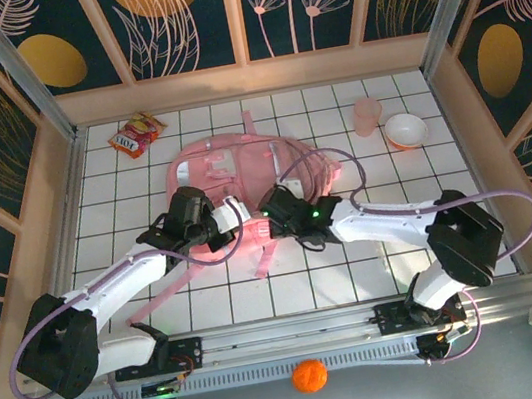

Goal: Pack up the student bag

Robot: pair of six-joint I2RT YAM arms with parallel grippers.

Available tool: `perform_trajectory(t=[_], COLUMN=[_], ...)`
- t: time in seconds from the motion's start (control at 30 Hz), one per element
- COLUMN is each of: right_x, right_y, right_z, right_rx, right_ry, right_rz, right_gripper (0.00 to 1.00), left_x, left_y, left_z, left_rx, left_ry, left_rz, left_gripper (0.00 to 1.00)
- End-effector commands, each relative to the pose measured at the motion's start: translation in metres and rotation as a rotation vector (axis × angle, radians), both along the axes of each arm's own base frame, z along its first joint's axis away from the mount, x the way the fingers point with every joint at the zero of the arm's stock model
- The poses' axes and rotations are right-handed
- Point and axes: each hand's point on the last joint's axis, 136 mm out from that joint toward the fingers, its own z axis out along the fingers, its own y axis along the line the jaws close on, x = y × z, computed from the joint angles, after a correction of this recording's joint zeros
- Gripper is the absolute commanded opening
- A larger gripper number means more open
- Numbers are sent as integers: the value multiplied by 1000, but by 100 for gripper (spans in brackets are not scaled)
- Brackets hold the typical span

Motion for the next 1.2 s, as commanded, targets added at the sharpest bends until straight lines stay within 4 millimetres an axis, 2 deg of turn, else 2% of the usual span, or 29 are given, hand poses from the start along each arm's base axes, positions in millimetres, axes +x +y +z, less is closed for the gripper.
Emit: perform_trajectory(t=[0.0,0.1,0.2,0.27,0.4,0.47,0.63,0.73,0.8,0.83,0.93,1.0,1.07,1.17], right_x=[10,11,13,12,3,1,1,1,0,0,-1,-2,-3,-7], right_y=[-57,-81,-93,-94,-76,-72,-67,-62,-60,-59,-55,-52,-50,-44], right_z=[-1,-3,-2,0,0,-1,-3,-3,-4,-5,-8,-8,-9,-9], right_rx=[-81,-54,-11,16,85,96,85,82,80,80,80,77,72,85], right_ry=[-7,6,4,12,37,44,49,51,56,59,66,68,69,74], right_rz=[-109,-131,-120,-104,-34,-24,-5,8,10,11,20,28,33,36], right_gripper=[0,0,0,0,0,0,0,0,0,0,0,0,0,0], left_x=[8,8,8,7,3,5,19,24,26,25,15,0,-12,-13], left_y=[12,15,15,14,4,-3,-4,6,21,32,63,67,72,85], left_z=[-1,-3,-4,-4,9,25,69,80,74,65,22,0,-14,-25], left_rx=[45,49,51,45,-61,-172,-428,-525,-526,-503,-410,-389,-392,-411], left_ry=[-5,-4,4,9,45,97,259,370,428,453,486,560,618,595], left_rz=[47,56,53,56,69,130,391,573,732,822,1015,1054,1100,1184], left_gripper=[0,0,0,0,0,18,50,51,49,48,46,46,46,45])
